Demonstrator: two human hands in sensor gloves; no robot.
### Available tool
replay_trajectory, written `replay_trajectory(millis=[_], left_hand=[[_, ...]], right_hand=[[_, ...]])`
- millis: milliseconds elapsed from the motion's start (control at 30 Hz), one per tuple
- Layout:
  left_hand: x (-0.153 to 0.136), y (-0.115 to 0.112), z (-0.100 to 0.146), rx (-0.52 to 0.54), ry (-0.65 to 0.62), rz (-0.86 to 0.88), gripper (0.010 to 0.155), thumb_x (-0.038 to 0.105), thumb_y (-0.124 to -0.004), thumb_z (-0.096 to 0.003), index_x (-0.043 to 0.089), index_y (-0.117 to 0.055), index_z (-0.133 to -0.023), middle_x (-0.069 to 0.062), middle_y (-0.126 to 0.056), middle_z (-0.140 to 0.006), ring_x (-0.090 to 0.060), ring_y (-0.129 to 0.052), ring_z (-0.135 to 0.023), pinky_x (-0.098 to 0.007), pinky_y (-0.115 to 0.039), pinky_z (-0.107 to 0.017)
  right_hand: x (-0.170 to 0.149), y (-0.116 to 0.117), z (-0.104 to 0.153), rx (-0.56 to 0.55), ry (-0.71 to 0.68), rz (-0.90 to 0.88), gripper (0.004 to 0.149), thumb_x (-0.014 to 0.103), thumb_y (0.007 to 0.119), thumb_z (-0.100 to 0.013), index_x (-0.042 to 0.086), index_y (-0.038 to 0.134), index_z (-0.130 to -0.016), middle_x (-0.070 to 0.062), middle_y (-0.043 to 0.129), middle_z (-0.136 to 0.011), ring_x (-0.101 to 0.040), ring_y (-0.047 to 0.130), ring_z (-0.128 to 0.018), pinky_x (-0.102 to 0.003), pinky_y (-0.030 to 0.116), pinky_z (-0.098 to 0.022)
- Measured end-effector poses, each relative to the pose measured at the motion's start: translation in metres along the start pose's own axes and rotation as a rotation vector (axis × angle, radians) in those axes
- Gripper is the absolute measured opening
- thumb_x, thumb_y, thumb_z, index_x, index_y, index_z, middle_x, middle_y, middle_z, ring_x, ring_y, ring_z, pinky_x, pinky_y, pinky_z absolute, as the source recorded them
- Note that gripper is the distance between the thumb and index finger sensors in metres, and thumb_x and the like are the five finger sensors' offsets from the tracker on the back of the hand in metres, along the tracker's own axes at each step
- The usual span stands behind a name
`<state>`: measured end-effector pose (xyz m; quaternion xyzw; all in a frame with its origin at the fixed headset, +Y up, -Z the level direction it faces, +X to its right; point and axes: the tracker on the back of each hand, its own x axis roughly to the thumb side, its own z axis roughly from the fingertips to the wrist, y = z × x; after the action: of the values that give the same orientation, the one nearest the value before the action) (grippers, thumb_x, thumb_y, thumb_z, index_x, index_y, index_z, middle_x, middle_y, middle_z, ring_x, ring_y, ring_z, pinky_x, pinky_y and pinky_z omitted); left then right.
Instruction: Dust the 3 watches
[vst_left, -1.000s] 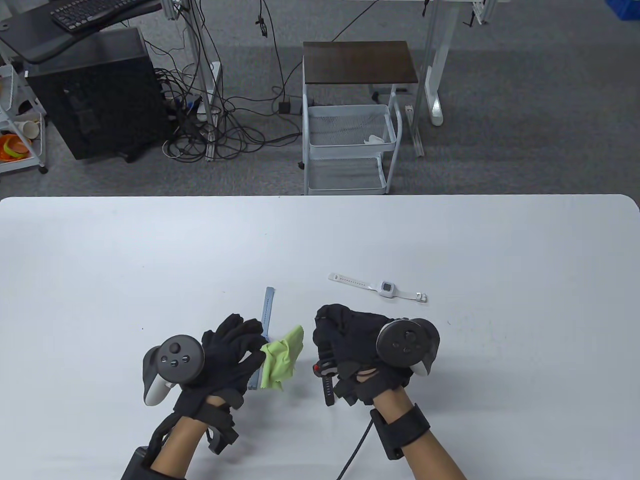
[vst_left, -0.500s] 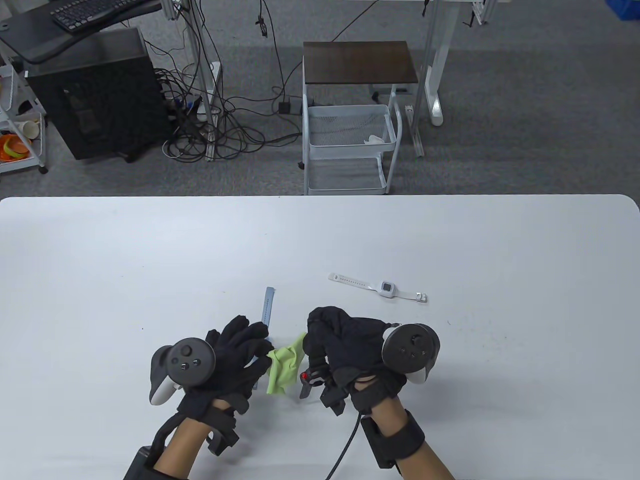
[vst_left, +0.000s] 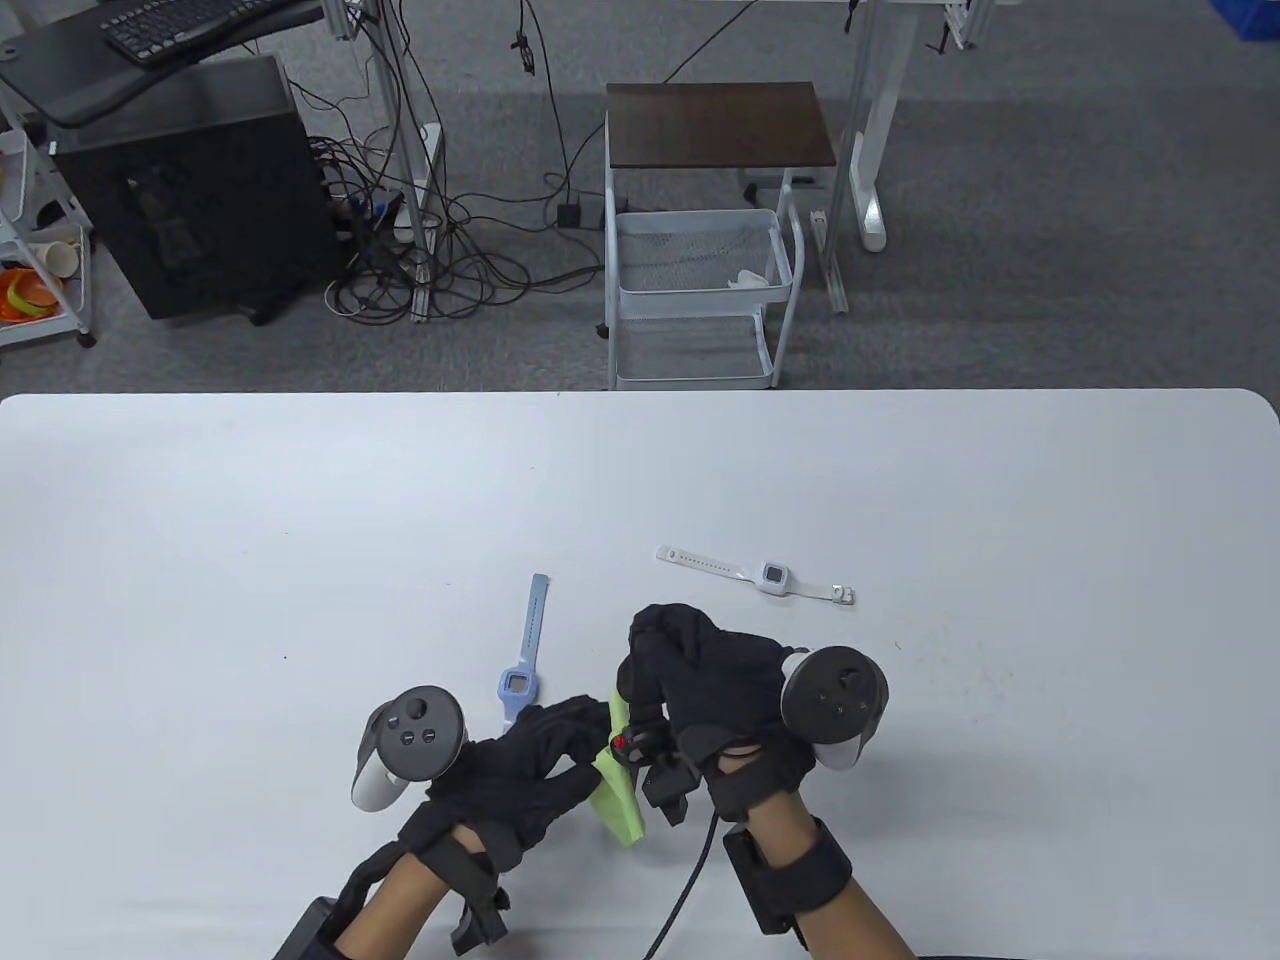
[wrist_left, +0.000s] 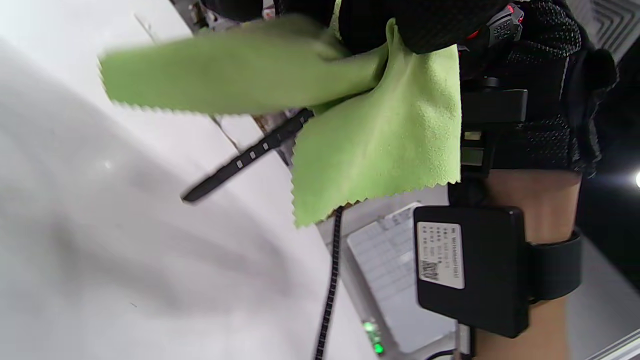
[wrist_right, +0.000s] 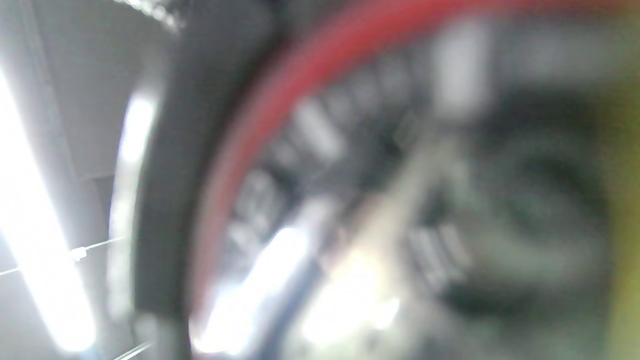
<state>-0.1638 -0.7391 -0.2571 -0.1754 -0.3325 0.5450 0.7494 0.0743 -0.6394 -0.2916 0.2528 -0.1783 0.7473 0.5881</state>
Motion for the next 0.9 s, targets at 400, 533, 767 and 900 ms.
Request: replay_trajectory(millis=[400, 533, 767, 900], left_hand=[[-0.001, -0.016, -0.008, -0.006, -0.021, 0.03, 0.07, 0.055, -0.07, -0.059, 0.021, -0.042, -0.114, 0.003, -0.057, -0.106, -0.03, -0.06, -0.105, -0.074, -0.029, -0.074], [-0.001, -0.016, -0.008, 0.032, -0.026, 0.031, 0.06, 0.055, -0.069, -0.0586, 0.024, -0.056, -0.108, 0.003, -0.057, -0.107, -0.031, -0.058, -0.107, -0.073, -0.03, -0.075], [0.004, -0.014, -0.009, 0.079, -0.027, -0.109, 0.053, 0.049, -0.07, -0.0577, 0.019, -0.063, -0.101, -0.001, -0.076, -0.102, -0.027, -0.082, -0.101, -0.064, -0.048, -0.078], [0.003, -0.015, -0.009, 0.055, -0.029, -0.075, 0.053, 0.048, -0.068, -0.0588, 0.02, -0.057, -0.102, 0.004, -0.078, -0.094, -0.02, -0.087, -0.092, -0.063, -0.05, -0.078]], right_hand=[[-0.01, 0.009, 0.003, -0.004, 0.057, -0.139, 0.039, 0.037, 0.077, -0.042, 0.01, 0.087, -0.069, 0.0, 0.109, -0.034, -0.015, 0.106, -0.016, -0.051, 0.08, -0.04], [-0.009, 0.01, 0.003, -0.002, 0.054, -0.164, 0.039, 0.037, 0.077, -0.043, 0.01, 0.087, -0.069, 0.0, 0.108, -0.035, -0.016, 0.106, -0.017, -0.051, 0.08, -0.04], [-0.01, 0.009, 0.004, -0.043, 0.04, -0.187, 0.039, 0.035, 0.078, -0.042, 0.008, 0.087, -0.069, -0.004, 0.108, -0.036, -0.021, 0.106, -0.018, -0.054, 0.078, -0.041], [-0.009, 0.008, 0.004, -0.054, 0.035, -0.182, 0.039, 0.036, 0.078, -0.042, 0.009, 0.087, -0.069, -0.004, 0.108, -0.037, -0.021, 0.106, -0.019, -0.054, 0.077, -0.041]])
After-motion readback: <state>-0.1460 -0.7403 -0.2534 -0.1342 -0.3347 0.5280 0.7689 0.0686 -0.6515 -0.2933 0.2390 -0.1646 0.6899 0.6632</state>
